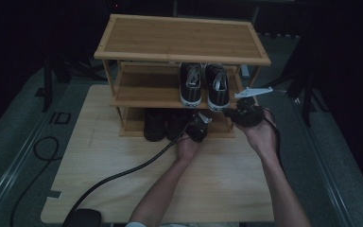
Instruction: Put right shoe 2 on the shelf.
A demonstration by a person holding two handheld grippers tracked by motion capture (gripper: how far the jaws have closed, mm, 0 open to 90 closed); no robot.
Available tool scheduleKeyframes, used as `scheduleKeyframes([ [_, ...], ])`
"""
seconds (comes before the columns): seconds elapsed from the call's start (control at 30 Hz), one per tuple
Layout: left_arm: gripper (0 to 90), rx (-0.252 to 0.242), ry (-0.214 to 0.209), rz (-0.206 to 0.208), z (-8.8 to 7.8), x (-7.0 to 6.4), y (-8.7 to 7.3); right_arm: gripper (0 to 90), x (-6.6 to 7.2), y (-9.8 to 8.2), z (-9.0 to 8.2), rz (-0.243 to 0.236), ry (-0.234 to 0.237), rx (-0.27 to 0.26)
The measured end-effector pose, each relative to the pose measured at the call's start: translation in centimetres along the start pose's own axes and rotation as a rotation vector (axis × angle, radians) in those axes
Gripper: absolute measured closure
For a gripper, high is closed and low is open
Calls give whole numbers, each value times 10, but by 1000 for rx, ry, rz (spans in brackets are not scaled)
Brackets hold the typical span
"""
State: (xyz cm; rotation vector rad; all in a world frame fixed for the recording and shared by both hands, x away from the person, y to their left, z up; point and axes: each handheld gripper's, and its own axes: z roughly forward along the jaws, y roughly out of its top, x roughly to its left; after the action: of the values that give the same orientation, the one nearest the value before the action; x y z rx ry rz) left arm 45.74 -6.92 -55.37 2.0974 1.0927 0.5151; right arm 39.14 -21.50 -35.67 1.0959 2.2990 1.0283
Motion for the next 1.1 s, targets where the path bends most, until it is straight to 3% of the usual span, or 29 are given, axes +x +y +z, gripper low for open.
scheduleKeyframes([
  [0.67, 900, -1, -3, -5, 0, 0, 0, 900, 8, 9, 15, -15, 37, 11],
  [1.1, 900, 0, -2, -4, 0, 0, 0, 900, 6, 12, 19, -21, 35, 28],
])
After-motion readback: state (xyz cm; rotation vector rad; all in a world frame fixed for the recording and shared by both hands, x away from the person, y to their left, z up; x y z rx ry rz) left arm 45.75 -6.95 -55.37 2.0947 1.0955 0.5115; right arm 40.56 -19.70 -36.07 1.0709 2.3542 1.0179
